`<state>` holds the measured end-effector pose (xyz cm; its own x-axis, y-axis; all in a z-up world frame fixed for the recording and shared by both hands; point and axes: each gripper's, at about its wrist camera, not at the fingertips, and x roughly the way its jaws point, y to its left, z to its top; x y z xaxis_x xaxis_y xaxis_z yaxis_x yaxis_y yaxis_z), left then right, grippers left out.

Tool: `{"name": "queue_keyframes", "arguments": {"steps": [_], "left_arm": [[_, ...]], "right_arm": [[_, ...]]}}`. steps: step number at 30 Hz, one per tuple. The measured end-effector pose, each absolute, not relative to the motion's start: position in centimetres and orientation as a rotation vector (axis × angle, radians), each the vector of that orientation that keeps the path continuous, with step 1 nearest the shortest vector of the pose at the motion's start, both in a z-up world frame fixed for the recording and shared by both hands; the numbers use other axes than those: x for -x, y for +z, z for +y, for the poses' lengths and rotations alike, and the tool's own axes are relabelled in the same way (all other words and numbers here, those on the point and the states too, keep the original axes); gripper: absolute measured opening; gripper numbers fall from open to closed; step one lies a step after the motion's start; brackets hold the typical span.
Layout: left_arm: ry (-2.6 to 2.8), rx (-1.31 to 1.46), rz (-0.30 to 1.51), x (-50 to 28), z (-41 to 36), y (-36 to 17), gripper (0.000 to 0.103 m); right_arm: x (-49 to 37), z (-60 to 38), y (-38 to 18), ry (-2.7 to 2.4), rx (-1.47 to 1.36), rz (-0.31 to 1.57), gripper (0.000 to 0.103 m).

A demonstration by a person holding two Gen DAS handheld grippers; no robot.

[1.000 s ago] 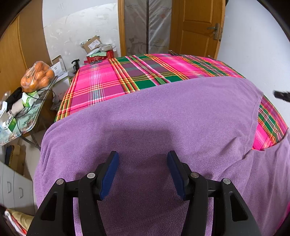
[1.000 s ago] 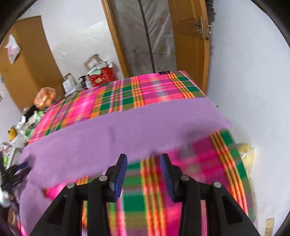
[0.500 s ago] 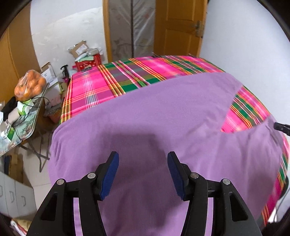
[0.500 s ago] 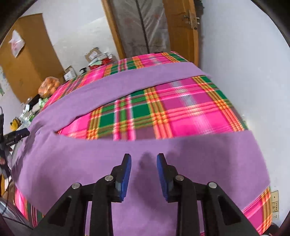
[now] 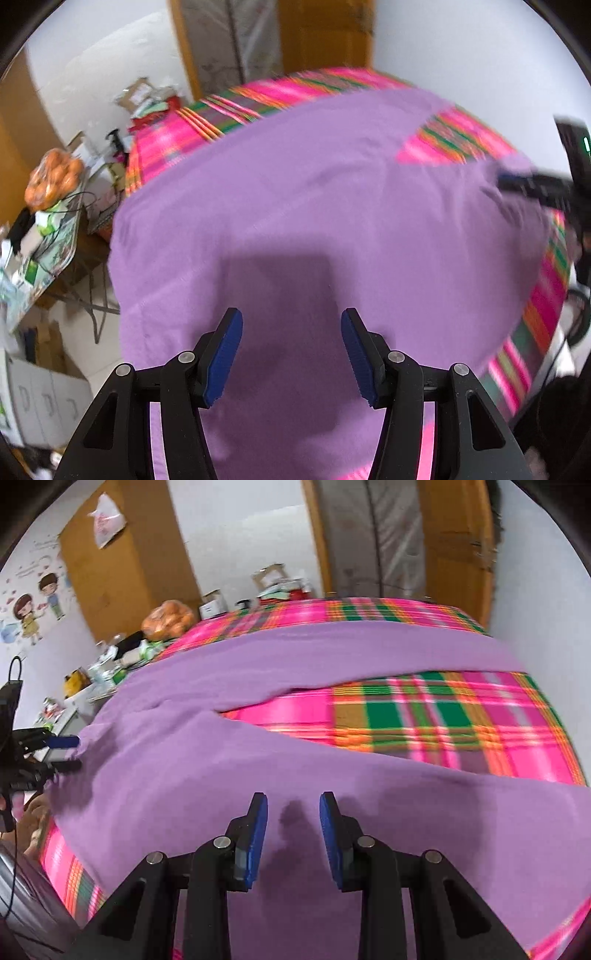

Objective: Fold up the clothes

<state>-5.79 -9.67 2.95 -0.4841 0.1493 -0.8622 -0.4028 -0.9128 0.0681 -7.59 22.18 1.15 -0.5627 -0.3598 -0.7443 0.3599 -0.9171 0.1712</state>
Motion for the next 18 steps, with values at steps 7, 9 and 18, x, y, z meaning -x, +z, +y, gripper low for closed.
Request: {"name": "queue_keyframes", "arguments": {"steps": [7,9,18], "left_arm": [[2.425,1.511,0.364,3.4,-12.2,1.6,0.058],[2.401,1.569,0.366,2.9,-12.6,0.7,0.058],[2.38,1.631,0.307,1.6,-13.2,-0.3,0.058]], "right_arm": [[6.4,20.8,-0.6,-2.436,-1.2,0.057,0.031],[6.0,20.6,-0.6,-2.449,-1.176,0.084,0.031],[5.6,20.4,-0.8,-2.455,-1.116,0.156,0.038]]}}
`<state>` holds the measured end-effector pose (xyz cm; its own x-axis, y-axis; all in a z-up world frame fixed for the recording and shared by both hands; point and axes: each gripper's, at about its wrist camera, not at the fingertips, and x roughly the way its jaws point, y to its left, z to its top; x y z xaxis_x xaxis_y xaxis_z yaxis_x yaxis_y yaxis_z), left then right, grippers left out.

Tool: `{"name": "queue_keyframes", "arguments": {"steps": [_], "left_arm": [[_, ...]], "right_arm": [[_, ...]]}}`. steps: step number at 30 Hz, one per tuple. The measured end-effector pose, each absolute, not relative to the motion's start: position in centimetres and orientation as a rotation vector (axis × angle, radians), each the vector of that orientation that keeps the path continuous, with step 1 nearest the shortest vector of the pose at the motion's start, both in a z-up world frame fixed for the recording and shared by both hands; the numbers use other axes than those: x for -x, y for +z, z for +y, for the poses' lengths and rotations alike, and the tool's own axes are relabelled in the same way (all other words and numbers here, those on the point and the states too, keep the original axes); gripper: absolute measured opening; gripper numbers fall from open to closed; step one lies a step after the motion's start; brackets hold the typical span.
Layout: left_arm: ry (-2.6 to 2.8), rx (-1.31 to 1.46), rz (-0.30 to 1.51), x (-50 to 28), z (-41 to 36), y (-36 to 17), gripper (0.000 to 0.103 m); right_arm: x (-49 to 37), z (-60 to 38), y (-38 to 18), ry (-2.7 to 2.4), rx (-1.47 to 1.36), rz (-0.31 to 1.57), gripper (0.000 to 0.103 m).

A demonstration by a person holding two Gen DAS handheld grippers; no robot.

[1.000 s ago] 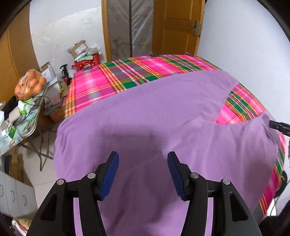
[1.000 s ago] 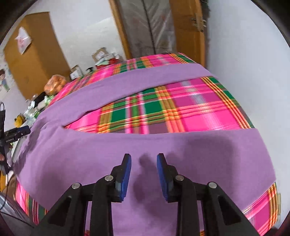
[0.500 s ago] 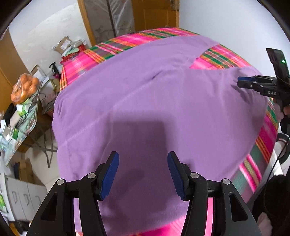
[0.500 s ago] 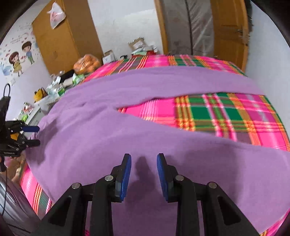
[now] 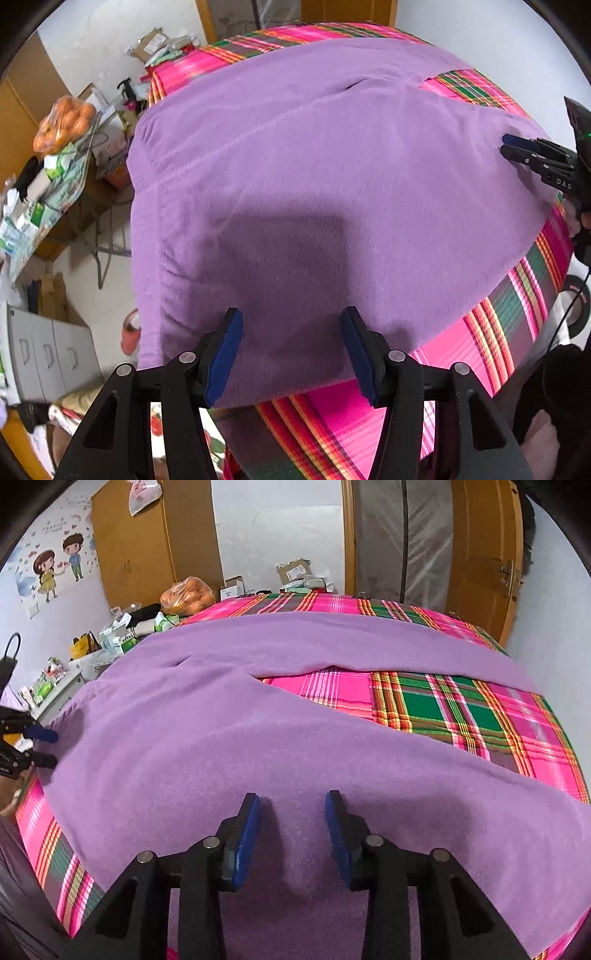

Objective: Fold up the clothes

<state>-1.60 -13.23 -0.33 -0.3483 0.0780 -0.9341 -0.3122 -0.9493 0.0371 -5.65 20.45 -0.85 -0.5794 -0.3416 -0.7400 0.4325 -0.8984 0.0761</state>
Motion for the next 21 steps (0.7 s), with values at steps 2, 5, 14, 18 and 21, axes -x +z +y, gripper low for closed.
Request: {"name": "queue_keyframes", "arguments": {"steps": [2,5,14,18,21], "left_arm": [[2.36,1.649,0.278,1.3,-13.2,-0.5,0.058],[2.345,1.653,0.278,0.9,-12.8,-0.7,0.058],[2.552,1.607,0.156,1.9,-13.7,0.9,0.058],[2.656,1.595,0.003,2.9,-14.7,2.5,0.058],[2.7,1.562,-0.059,3.7,-15.3,3.5,0.058]], "right_arm": [[5.7,20.8,-0.9,-2.449,-1.117,0.128,0.038],[5.6,20.5,-0.9,-2.454,-1.117,0.14,0.038],[5.2,19.7,-1.0,-2.477,-1.115,0.217,0.038],[5.3,20.0,-1.0,-2.471,-1.116,0.201,0.038],[5.3,19.9,-1.0,-2.473,-1.116,0.209,0.038]]}}
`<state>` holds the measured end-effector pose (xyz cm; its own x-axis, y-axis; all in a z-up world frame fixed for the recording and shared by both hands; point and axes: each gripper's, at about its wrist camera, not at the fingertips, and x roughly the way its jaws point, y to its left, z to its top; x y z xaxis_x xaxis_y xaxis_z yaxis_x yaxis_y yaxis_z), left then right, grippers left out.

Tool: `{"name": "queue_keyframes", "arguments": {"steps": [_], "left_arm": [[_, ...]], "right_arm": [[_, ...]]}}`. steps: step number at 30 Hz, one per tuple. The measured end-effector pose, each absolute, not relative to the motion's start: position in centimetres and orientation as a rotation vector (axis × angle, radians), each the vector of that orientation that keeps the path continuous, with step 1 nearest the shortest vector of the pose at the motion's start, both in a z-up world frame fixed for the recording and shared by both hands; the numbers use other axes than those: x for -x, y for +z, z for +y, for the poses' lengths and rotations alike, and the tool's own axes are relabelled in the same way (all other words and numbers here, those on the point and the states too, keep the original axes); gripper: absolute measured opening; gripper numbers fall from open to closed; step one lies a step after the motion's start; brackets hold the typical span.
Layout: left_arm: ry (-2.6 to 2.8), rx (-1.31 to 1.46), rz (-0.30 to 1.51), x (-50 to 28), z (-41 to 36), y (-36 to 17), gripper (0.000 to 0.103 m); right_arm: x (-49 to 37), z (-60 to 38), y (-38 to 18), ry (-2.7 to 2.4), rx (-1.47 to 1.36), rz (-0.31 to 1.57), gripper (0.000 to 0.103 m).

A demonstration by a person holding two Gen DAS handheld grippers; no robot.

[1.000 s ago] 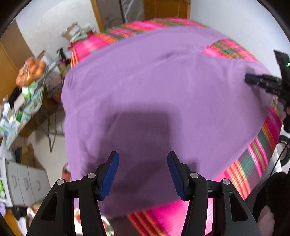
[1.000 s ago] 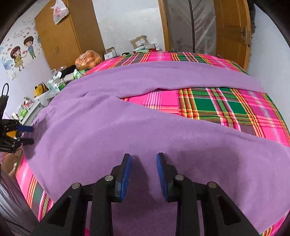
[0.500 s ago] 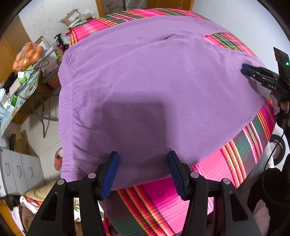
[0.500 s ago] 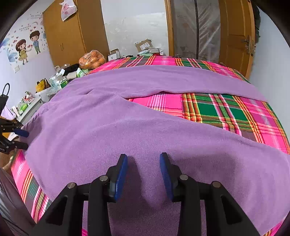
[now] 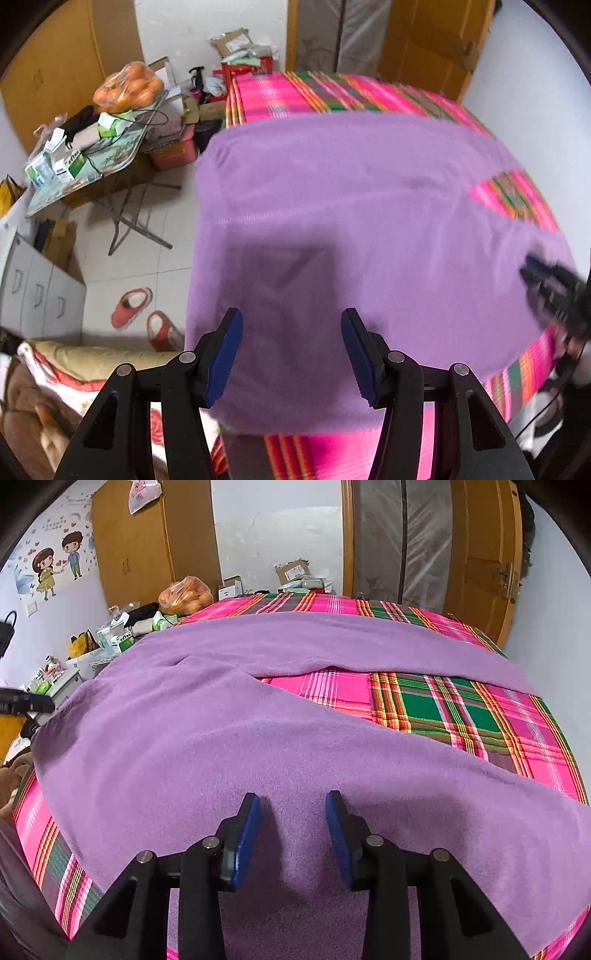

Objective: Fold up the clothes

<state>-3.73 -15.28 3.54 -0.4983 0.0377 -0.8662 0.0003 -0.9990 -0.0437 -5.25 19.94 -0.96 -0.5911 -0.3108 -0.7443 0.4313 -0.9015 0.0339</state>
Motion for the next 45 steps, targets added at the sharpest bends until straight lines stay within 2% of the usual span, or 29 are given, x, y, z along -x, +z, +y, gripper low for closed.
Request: {"name": "queue_keyframes", "arguments": {"steps": [5,9,17,19,28,35,45], "left_arm": [[2.743,1.536,-0.066,7.2,-15.8,5.2,0.058],[2.746,1.513,-0.005,10.9,-14.5,5.8,0.058],[2.649,1.634,0.075,14.5,-14.0,0.2,0.058],[2.673,1.577,0.121,14.4,-14.0,0.1,0.059],[2.701,1.516,0.071,14.1,-14.5,0.0,0.06],[2.737,1.494,0.05,14.0,-14.2,-0.4,0.061],[2.747,1.48,0.059,13.8,-14.2,-0.4,0.062]], "right_arm": [[5.2,19.7,-0.9,-2.479,-1.117,0.228,0.038],[5.4,19.9,-1.0,-2.475,-1.119,0.221,0.039],[5.3,19.7,-1.0,-2.471,-1.12,0.215,0.041],[5.3,19.7,-1.1,-2.467,-1.119,0.217,0.042],[5.4,19.8,-1.1,-2.458,-1.117,0.225,0.044],[6.7,17.8,-0.1,-2.454,-1.169,0.305,0.044],[11.9,15.6,-0.4,-2.465,-1.265,0.161,0.042]]}}
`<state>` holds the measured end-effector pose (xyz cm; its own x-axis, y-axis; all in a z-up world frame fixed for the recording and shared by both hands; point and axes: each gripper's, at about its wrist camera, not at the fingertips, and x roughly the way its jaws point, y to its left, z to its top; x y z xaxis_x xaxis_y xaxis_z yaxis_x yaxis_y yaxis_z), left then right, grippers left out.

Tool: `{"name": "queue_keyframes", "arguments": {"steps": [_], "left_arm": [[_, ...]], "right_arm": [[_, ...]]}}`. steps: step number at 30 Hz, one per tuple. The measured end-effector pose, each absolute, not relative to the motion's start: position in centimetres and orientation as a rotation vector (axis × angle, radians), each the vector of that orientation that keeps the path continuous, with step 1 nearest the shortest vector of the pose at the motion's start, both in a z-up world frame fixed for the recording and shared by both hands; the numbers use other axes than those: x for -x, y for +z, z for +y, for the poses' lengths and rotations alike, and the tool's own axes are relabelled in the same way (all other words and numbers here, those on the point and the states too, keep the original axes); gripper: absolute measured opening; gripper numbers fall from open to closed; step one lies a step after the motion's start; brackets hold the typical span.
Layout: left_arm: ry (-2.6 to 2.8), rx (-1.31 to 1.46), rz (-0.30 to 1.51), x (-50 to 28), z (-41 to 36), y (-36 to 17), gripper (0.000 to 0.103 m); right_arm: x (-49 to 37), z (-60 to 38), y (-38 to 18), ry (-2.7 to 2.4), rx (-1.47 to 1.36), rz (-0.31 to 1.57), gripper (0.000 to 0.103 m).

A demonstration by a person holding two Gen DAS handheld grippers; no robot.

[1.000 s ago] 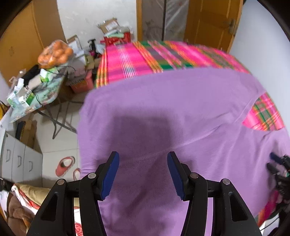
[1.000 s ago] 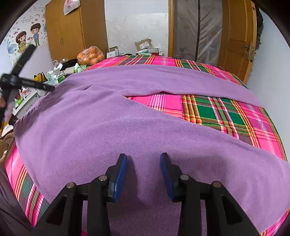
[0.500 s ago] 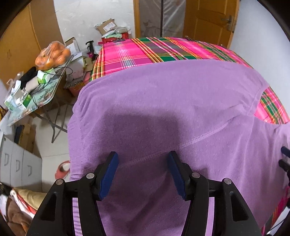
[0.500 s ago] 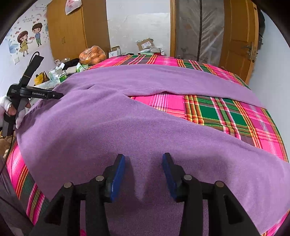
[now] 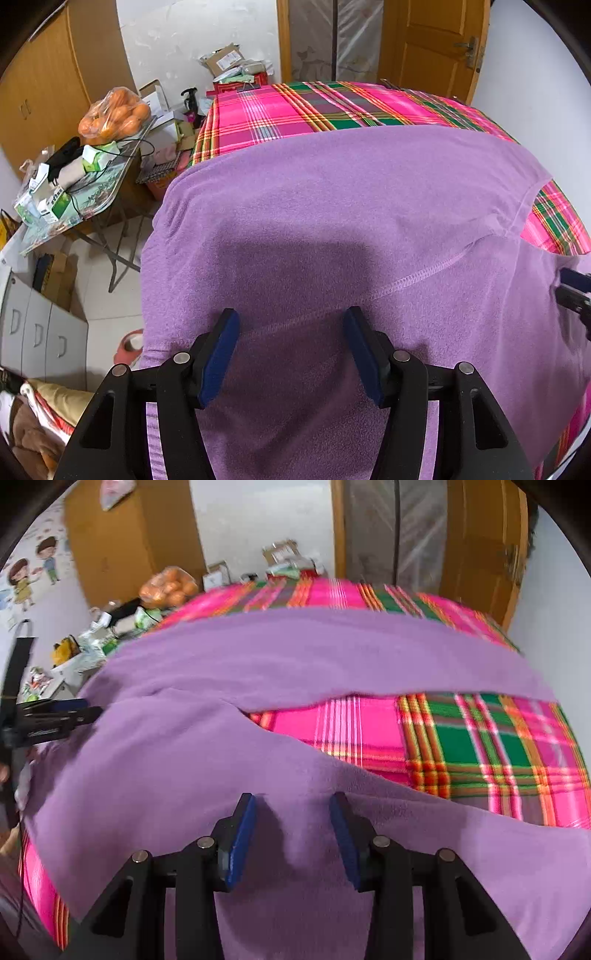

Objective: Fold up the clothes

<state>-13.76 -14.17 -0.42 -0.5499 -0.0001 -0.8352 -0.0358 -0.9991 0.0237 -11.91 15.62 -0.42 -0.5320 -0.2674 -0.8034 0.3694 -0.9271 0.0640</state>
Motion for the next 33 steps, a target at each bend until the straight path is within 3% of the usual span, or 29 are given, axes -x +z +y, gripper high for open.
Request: {"name": "queue_keyframes", "arguments": {"steps": [8,33], "left_arm": [[2.725,1.495,0.066,13.8,-14.3,-0.3,0.062],[2.869,1.366,0.162,12.8,-14.1,3.4,0.062]], "right_arm": [[11.9,16.2,0.6,-2.486,-1.235,0.103,0.041],[11.8,14.3,2.0,-2.403,-1.188,0.183,0.041]]}}
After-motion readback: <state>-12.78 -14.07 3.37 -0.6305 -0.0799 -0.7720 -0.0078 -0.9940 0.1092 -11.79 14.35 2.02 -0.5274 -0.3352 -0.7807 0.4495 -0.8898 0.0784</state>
